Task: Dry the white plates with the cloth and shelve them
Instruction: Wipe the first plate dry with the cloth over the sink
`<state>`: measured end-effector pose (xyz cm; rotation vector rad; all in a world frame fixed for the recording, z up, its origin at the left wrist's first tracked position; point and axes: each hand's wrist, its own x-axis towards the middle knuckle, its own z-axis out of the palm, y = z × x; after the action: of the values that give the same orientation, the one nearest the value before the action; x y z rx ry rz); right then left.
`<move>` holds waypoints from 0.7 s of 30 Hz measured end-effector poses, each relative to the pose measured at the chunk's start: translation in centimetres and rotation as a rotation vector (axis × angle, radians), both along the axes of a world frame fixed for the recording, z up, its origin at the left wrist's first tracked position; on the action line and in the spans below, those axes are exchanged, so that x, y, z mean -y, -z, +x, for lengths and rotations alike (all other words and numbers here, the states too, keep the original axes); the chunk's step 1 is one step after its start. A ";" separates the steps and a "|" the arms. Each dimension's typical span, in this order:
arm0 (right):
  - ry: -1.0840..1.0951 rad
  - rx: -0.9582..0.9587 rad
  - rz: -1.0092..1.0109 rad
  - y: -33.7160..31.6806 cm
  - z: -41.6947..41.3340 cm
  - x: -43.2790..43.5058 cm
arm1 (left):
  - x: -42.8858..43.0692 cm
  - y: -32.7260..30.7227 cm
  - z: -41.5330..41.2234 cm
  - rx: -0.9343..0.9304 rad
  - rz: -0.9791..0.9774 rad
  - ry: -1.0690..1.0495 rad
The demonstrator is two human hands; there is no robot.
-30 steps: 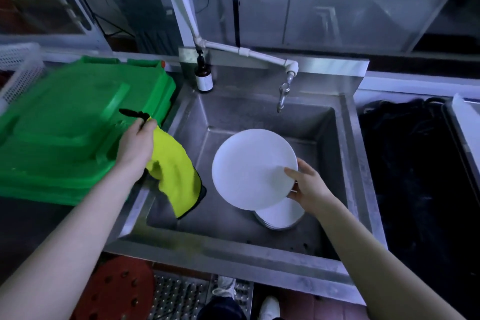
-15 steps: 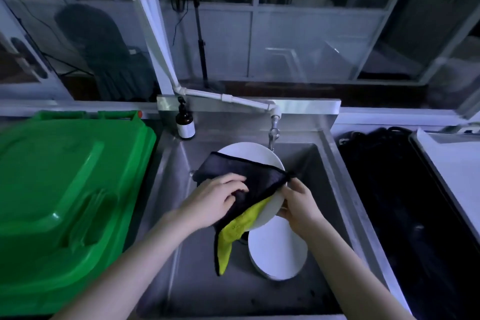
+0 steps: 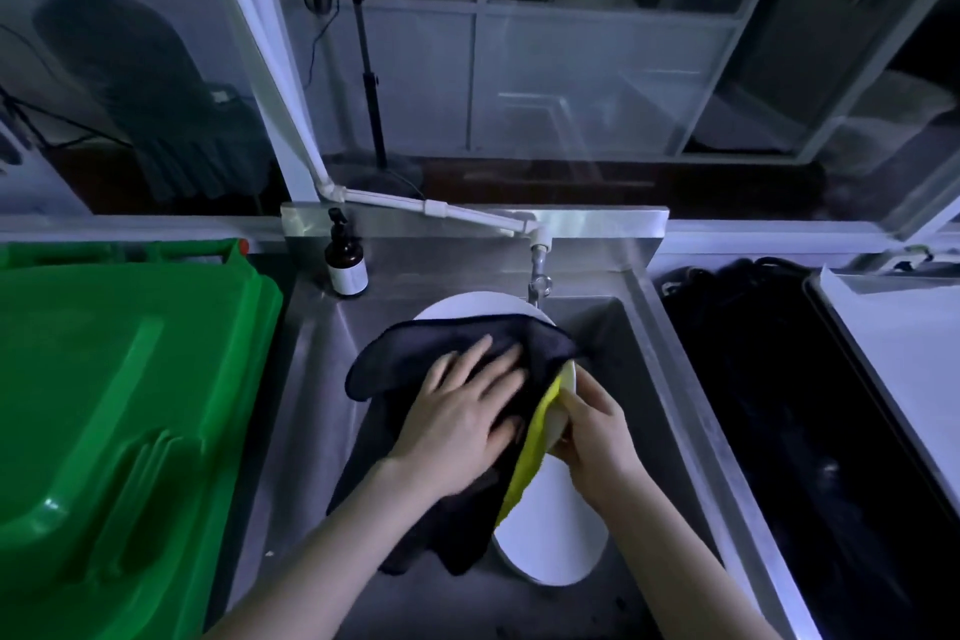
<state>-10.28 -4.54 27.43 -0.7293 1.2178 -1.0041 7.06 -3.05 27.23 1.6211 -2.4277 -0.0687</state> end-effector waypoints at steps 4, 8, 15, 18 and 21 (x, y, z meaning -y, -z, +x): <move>0.003 0.004 -0.038 -1.7 -1.2 1.2 | 1.4 -0.2 1.2 -0.049 0.115 -0.255; 0.048 0.047 -0.055 -2.6 -2.2 1.9 | -2.1 -0.7 -0.5 -0.030 0.011 -0.227; -0.033 0.035 -0.046 -2.9 -1.2 0.5 | 0.4 -1.6 -4.1 0.018 0.074 -0.152; -0.051 0.046 -0.069 -3.6 -1.8 0.7 | 2.4 -2.6 -2.4 0.077 0.091 -0.246; -0.006 0.064 -0.120 -4.6 -3.1 1.9 | 1.7 -3.5 -0.9 0.043 0.061 -0.283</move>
<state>-13.36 -6.46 32.05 -0.7878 1.1069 -1.0949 6.11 -4.78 30.73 1.9948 -2.2193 -0.0630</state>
